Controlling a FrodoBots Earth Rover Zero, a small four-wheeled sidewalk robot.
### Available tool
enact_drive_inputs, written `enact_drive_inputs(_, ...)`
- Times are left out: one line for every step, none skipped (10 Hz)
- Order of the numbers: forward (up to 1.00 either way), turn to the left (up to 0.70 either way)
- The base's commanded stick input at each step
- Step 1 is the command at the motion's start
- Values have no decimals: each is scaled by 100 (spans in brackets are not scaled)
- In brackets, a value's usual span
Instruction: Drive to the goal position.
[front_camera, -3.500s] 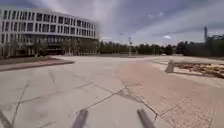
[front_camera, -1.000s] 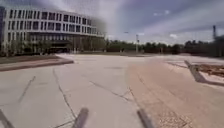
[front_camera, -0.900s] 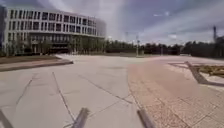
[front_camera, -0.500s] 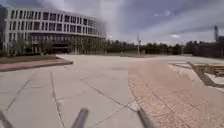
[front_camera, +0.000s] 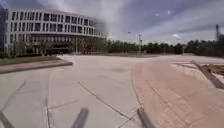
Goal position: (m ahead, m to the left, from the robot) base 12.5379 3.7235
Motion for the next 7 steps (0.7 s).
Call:
enact_drive_inputs(50, 0)
enact_drive_inputs(50, 0)
enact_drive_inputs(50, 0)
enact_drive_inputs(50, 0)
enact_drive_inputs(50, 0)
enact_drive_inputs(50, 0)
enact_drive_inputs(50, 0)
